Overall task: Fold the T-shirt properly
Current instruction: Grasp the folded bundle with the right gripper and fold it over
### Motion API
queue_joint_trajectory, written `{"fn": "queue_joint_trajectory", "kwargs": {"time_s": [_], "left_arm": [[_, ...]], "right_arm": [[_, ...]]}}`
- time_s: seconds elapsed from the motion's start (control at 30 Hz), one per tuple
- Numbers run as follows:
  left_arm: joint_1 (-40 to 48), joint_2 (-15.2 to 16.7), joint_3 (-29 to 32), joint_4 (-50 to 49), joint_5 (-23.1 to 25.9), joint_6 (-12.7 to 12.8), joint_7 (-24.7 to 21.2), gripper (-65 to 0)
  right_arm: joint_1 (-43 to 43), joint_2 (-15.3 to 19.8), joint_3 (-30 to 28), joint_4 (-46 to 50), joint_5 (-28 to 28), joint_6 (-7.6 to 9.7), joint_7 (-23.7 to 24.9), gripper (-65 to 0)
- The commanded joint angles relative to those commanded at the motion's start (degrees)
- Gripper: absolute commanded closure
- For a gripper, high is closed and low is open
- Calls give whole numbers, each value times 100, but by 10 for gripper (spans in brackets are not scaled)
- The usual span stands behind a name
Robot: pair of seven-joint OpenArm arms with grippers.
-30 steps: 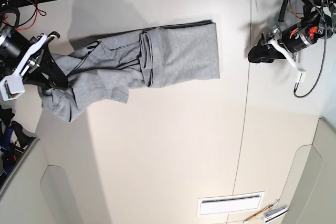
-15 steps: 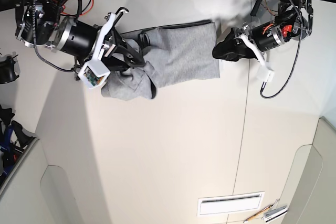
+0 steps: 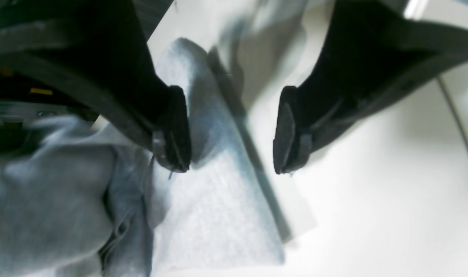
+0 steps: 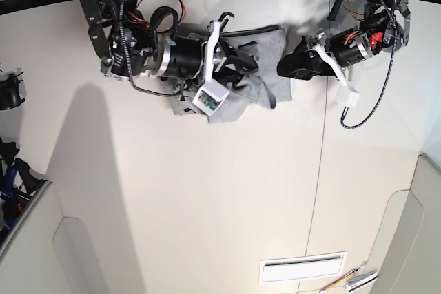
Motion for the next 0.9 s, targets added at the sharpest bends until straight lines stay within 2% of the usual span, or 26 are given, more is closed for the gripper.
{"fn": "queue_joint_trajectory", "kwargs": {"time_s": [0.03,0.1,0.2,0.23,0.27,0.47,0.6,0.73,0.8,0.9], "left_arm": [[0,0,0,0,0,0,0,-386],[0,-2,0,0,0,0,0,-386],[0,-2,0,0,-2,0,26,-387],[0,-4,0,0,0,0,28,-386],[0,-4,-2,0,-2,0,35,-387],[-11,-9,-195,184,-682,0,848,-386],[-11,-42,-684,321,-979,0,1064,-386],[-11,-39,-1429,330,-1276,0,1276,-386],[-11,-37,-1808,339,-1716,0,1591,-386],[13,-39,-2326,518,-2470,0,2081,-386]], "right_arm": [[68,0,-162,-70,-72,-7,52,0],[195,-63,-413,-201,-232,-7,79,-105],[258,-278,-496,-251,-391,-26,92,-296],[275,-339,-498,-251,-387,-28,90,-335],[315,-396,-498,-245,-387,-26,90,-348],[868,-444,-501,-229,-356,-26,46,-347],[1263,-444,-684,-236,-354,-28,31,-347],[1504,-442,-498,-236,-479,-236,24,-335],[1510,-442,-146,-236,-474,-267,26,-245],[1510,-437,586,-236,-476,-264,28,0]]}}
